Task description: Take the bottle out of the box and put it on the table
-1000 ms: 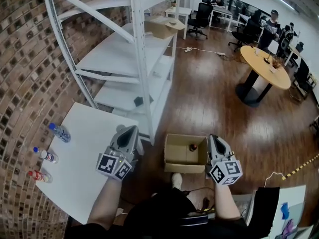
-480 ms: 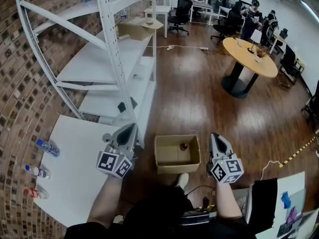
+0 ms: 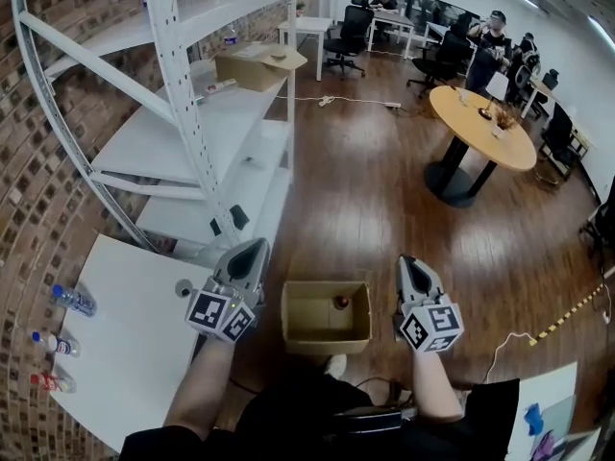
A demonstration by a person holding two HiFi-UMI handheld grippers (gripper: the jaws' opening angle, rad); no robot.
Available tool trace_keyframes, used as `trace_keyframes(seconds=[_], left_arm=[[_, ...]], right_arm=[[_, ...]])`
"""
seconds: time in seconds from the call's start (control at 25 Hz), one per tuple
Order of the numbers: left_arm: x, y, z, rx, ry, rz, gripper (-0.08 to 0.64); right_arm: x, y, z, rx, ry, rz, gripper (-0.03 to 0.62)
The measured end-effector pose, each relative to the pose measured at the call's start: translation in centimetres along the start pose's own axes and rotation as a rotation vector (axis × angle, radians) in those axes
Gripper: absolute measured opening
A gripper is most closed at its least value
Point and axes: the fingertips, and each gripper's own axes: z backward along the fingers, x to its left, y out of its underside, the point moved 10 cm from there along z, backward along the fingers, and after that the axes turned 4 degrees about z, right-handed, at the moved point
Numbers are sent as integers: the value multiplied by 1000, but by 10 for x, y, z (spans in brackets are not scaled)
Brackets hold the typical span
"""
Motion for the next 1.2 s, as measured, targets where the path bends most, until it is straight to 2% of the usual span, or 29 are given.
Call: trace_keyframes(seconds=[0.2,0.52,0.88,1.2], left_arm=[[5,35,-45,56,8,30,5],[11,113,-83,229,5,90,3],[22,183,-72,414,-37,146,3],[14,228,-90,488,-28,177,3]], right_arm=[[-31,13,-31,48,-10,4,0],[-66,74,-59,183,7,-55,0],[-62,157,-64,344,2,-160,0],[-83,195,-69,422,-1,-199,0]])
